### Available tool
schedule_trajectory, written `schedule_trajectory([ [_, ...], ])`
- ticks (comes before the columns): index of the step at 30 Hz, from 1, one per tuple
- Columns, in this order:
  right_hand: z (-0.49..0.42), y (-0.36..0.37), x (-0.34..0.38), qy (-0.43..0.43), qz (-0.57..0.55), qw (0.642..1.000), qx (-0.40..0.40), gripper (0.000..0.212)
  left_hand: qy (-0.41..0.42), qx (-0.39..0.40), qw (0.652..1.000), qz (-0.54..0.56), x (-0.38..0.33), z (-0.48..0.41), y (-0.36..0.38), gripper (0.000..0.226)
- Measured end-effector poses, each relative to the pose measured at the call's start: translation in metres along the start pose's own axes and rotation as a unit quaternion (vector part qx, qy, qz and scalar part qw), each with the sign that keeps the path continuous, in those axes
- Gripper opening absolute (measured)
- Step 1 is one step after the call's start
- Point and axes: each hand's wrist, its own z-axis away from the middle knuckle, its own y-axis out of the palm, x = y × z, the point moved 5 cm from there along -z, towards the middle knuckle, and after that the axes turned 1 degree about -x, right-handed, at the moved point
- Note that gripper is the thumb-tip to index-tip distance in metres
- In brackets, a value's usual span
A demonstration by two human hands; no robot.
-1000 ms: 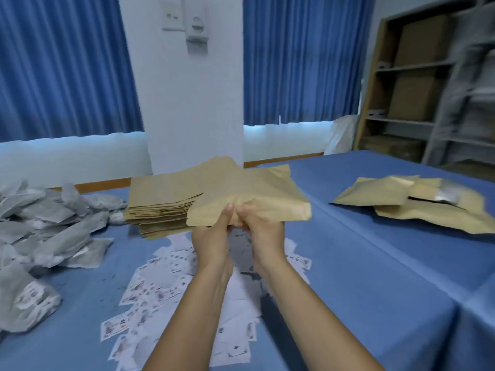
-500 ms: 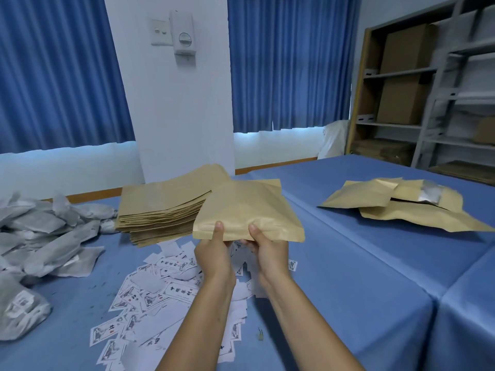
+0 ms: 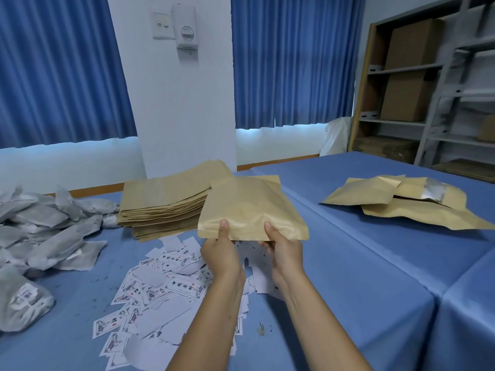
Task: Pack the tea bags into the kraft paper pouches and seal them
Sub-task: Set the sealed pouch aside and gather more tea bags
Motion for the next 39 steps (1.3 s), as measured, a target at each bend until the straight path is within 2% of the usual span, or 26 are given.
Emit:
schedule_trajectory([
  [3,-0.004,-0.014,0.0,0.005,0.043,0.998,-0.045,0.006,-0.012,-0.023,0.999,0.024,0.001,-0.003,-0.005,0.02],
  [5,-0.006,-0.019,0.0,0.008,0.058,0.996,-0.064,0.013,-0.023,-0.024,0.999,0.03,0.004,0.0,-0.008,0.017],
  [10,-0.011,-0.025,-0.002,0.025,-0.018,0.998,-0.049,0.009,-0.033,-0.037,0.999,0.021,0.008,-0.001,-0.013,0.018],
  [13,-0.017,-0.034,-0.002,0.018,0.012,0.996,-0.081,0.012,-0.021,-0.039,0.999,0.014,0.007,-0.002,-0.014,0.018],
  [16,-0.019,-0.034,-0.006,0.054,0.007,0.997,-0.048,0.013,0.01,-0.039,0.999,-0.019,0.001,0.003,-0.012,0.031],
  [17,-0.019,-0.033,-0.004,0.042,0.05,0.997,-0.03,0.007,0.033,-0.035,0.998,-0.038,-0.005,0.005,-0.01,0.038],
  [18,-0.017,-0.032,0.0,0.008,0.141,0.99,-0.011,0.007,0.067,-0.029,0.996,-0.056,-0.014,0.008,-0.006,0.045],
  [19,-0.015,-0.029,0.006,-0.059,0.258,0.964,0.007,0.029,0.111,-0.019,0.991,-0.071,-0.025,0.013,0.001,0.049],
  [21,-0.008,-0.015,0.016,-0.22,0.443,0.865,0.084,0.075,0.204,0.013,0.974,-0.097,-0.046,0.026,0.019,0.054],
  [22,-0.003,-0.004,0.018,-0.28,0.497,0.812,0.126,0.085,0.248,0.03,0.962,-0.11,-0.053,0.035,0.03,0.054],
  [23,-0.002,0.004,0.02,-0.314,0.525,0.777,0.147,0.085,0.288,0.051,0.948,-0.127,-0.058,0.044,0.042,0.051],
  [24,-0.005,0.007,0.024,-0.335,0.541,0.758,0.14,0.078,0.327,0.086,0.929,-0.148,-0.061,0.055,0.055,0.044],
  [25,-0.011,0.008,0.028,-0.35,0.541,0.756,0.11,0.064,0.356,0.141,0.907,-0.174,-0.061,0.065,0.069,0.032],
  [26,-0.014,0.008,0.036,-0.362,0.532,0.762,0.067,0.045,0.367,0.206,0.881,-0.213,-0.057,0.074,0.082,0.016],
  [27,-0.017,0.003,0.042,-0.352,0.496,0.794,0.024,0.025,0.37,0.267,0.849,-0.268,-0.048,0.08,0.093,0.014],
  [28,-0.022,-0.004,0.044,-0.312,0.43,0.847,0.004,0.016,0.368,0.315,0.811,-0.329,-0.035,0.082,0.1,0.021],
  [29,-0.027,-0.014,0.043,-0.266,0.352,0.897,-0.02,0.026,0.358,0.345,0.779,-0.383,-0.02,0.079,0.102,0.025],
  [31,-0.036,-0.04,0.042,-0.188,0.243,0.948,-0.082,0.035,0.328,0.368,0.74,-0.459,0.006,0.071,0.097,0.028],
  [34,-0.052,-0.068,0.039,-0.086,0.103,0.981,-0.137,0.024,0.327,0.376,0.709,-0.5,0.034,0.063,0.084,0.032],
  [36,-0.068,-0.08,0.043,-0.038,-0.006,0.986,-0.162,0.019,0.335,0.381,0.697,-0.507,0.046,0.063,0.082,0.038],
  [38,-0.088,-0.086,0.059,-0.029,-0.111,0.983,-0.145,0.019,0.338,0.39,0.693,-0.504,0.052,0.065,0.084,0.043],
  [39,-0.099,-0.088,0.07,-0.031,-0.163,0.98,-0.113,0.027,0.332,0.397,0.694,-0.501,0.054,0.064,0.084,0.044],
])
